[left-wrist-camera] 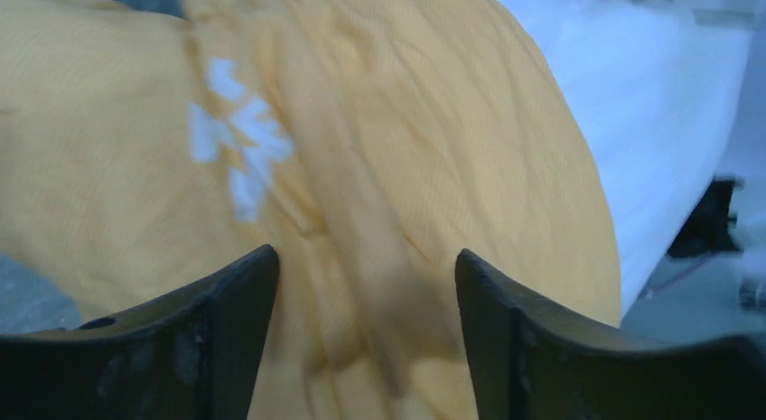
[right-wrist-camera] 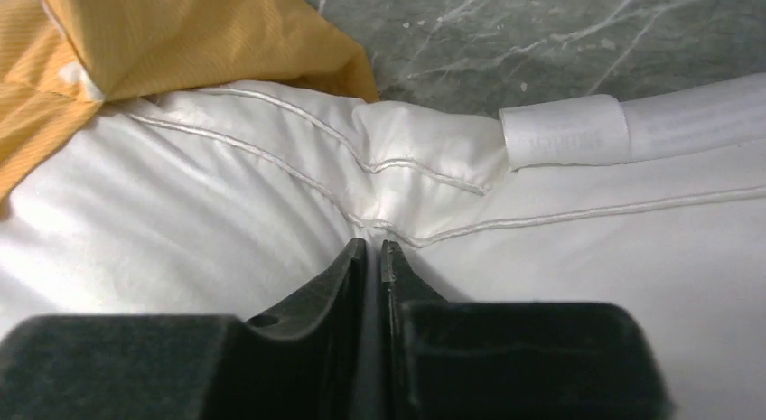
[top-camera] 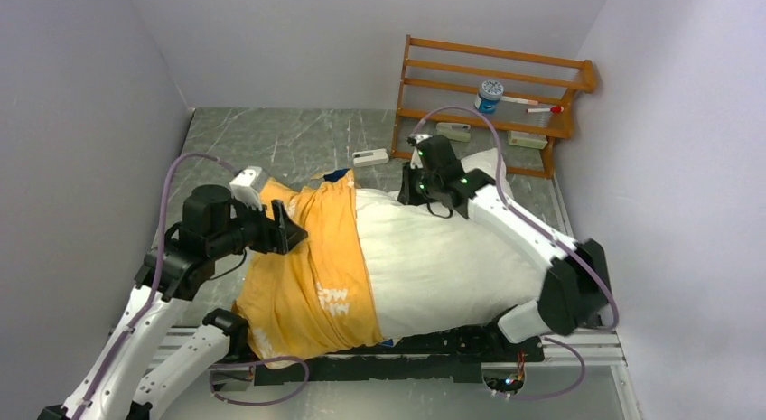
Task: Remove the pillowcase from the pillow
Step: Remove the pillow from the pillowcase.
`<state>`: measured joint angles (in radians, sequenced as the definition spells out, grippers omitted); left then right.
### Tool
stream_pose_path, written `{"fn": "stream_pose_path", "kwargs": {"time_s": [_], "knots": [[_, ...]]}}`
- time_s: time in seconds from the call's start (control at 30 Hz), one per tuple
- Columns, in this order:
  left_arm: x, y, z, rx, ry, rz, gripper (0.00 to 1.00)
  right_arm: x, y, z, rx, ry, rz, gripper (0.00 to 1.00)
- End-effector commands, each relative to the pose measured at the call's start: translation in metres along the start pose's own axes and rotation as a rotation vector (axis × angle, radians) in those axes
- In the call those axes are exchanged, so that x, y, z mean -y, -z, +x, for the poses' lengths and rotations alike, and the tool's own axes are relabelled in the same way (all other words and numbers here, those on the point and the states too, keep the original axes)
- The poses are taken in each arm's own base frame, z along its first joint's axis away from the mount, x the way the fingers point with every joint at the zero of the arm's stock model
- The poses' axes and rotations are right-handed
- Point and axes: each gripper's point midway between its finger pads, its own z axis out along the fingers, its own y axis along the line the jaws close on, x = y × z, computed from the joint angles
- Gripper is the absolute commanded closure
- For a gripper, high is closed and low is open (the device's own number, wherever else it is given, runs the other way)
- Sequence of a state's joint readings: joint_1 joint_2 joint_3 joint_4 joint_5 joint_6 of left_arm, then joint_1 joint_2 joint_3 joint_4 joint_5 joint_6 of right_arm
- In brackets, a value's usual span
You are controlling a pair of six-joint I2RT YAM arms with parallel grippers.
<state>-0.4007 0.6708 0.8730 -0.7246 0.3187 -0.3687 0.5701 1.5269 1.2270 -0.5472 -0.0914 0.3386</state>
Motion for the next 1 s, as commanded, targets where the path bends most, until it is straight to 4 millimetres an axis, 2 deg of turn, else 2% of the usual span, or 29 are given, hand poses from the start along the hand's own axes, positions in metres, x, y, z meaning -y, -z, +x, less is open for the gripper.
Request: {"fn": "stream_pose_path", "kwargs": {"time_s": [0.0, 0.07, 0.17, 0.3, 0.4, 0.5, 0.6, 0.67, 0.7, 0.73, 0.77, 0.97], "knots": [[-0.036, 0.020, -0.042, 0.122, 0.015, -0.288, 0.13, 0.000, 0.032, 0.050, -0.030, -0.004, -0.041, 0.88], [-0.063, 0.024, -0.054, 0.141, 0.054, -0.470, 0.07, 0.003, 0.035, 0.073, -0.036, -0.021, -0.062, 0.89], [-0.084, 0.011, -0.071, 0.129, 0.062, -0.607, 0.03, 0.002, 0.038, 0.095, -0.040, -0.049, -0.107, 0.90], [-0.099, -0.021, -0.086, 0.073, 0.078, -0.622, 0.03, 0.007, 0.038, 0.114, -0.079, -0.072, -0.096, 0.89], [-0.109, -0.042, -0.081, 0.051, 0.137, -0.557, 0.03, 0.004, 0.040, 0.116, -0.070, -0.086, -0.113, 0.89], [-0.125, -0.054, -0.064, 0.004, 0.209, -0.511, 0.04, -0.001, 0.041, 0.116, -0.062, -0.096, -0.141, 0.89], [-0.132, -0.050, -0.061, 0.019, 0.251, -0.484, 0.36, 0.000, 0.042, 0.119, -0.068, -0.095, -0.141, 0.89], [-0.142, -0.036, -0.069, 0.078, 0.265, -0.540, 0.50, 0.001, 0.041, 0.120, -0.071, -0.095, -0.137, 0.88], [-0.147, -0.027, -0.072, 0.101, 0.273, -0.576, 0.67, 0.001, 0.041, 0.121, -0.073, -0.096, -0.137, 0.88], [-0.156, -0.016, -0.076, 0.130, 0.281, -0.631, 0.88, 0.001, 0.040, 0.121, -0.073, -0.098, -0.137, 0.88], [-0.163, -0.006, -0.079, 0.150, 0.295, -0.678, 0.94, 0.002, 0.040, 0.121, -0.072, -0.101, -0.135, 0.88], [-0.202, 0.056, -0.098, 0.290, 0.365, -0.918, 0.95, 0.004, 0.035, 0.123, -0.086, -0.113, -0.119, 0.88]]}}
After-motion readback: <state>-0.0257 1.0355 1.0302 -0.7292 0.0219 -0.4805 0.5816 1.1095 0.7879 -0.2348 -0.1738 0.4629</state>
